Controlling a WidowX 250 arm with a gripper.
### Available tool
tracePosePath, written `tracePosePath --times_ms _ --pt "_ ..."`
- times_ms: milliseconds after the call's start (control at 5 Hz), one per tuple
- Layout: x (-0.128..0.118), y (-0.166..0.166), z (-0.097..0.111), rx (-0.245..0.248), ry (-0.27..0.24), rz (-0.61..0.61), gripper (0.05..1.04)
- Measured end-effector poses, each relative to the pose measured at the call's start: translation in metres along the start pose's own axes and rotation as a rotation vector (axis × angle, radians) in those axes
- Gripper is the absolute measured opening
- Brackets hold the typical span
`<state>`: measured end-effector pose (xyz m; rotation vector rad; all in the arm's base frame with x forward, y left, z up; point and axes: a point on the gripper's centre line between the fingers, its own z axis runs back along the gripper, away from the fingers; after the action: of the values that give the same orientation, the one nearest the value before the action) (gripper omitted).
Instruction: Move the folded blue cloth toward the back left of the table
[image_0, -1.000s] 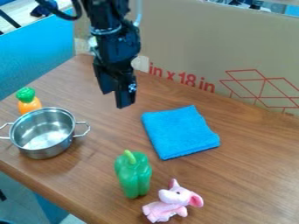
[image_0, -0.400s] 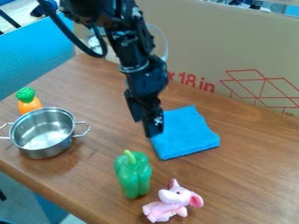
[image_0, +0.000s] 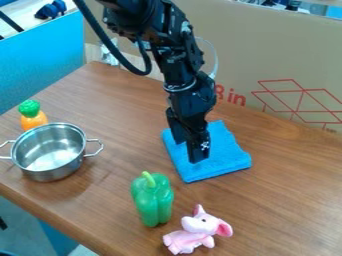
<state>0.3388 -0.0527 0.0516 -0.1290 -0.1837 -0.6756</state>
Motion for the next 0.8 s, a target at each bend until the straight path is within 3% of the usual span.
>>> tracePosePath --times_ms 200,600,800 --pt "0.012 0.006 0.005 0.035 -0.038 0.009 1.001" --pt "0.007 0.023 -0.013 0.041 -0.025 0.130 1.001" --pt "0.000 0.027 -0.019 0.069 -0.022 0.179 1.001"
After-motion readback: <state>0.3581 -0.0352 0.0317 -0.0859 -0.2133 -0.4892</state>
